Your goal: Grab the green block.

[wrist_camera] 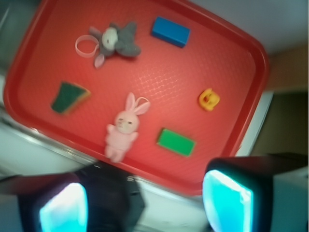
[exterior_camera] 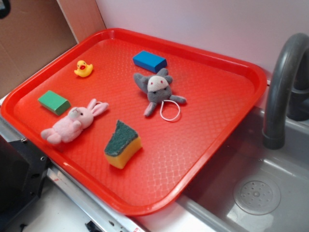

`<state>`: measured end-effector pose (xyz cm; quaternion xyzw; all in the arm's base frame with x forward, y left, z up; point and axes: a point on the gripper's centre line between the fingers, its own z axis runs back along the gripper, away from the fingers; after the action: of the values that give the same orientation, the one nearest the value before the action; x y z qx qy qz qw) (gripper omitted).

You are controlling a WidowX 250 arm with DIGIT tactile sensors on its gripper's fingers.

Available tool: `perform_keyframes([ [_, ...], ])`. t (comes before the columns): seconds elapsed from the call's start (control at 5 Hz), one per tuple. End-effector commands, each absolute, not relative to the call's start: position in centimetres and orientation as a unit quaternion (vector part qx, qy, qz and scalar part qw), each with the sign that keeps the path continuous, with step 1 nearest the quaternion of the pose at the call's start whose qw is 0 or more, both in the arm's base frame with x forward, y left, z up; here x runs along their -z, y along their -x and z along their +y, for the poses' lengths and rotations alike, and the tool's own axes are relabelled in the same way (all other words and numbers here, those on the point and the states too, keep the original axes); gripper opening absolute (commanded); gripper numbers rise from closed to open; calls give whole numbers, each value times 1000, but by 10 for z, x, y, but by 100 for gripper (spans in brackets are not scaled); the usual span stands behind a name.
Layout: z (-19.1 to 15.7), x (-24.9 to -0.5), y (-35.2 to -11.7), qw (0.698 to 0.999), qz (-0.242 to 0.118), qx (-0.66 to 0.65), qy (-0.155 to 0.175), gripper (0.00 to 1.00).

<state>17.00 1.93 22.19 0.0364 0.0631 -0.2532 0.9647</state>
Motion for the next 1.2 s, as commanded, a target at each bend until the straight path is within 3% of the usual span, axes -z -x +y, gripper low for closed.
perform_keyframes([
  [0.0, 46, -183, -212, 873, 140, 456, -103, 100],
  [0.2, 59, -132, -216, 817, 181, 536, -116, 100],
  [0.4, 64, -100, -209, 786, 204, 575, -100, 100],
  [0.8, 81, -61, -174, 774, 257, 575, -69, 100],
  [1.0, 82, -47, -163, 767, 263, 578, -90, 100],
])
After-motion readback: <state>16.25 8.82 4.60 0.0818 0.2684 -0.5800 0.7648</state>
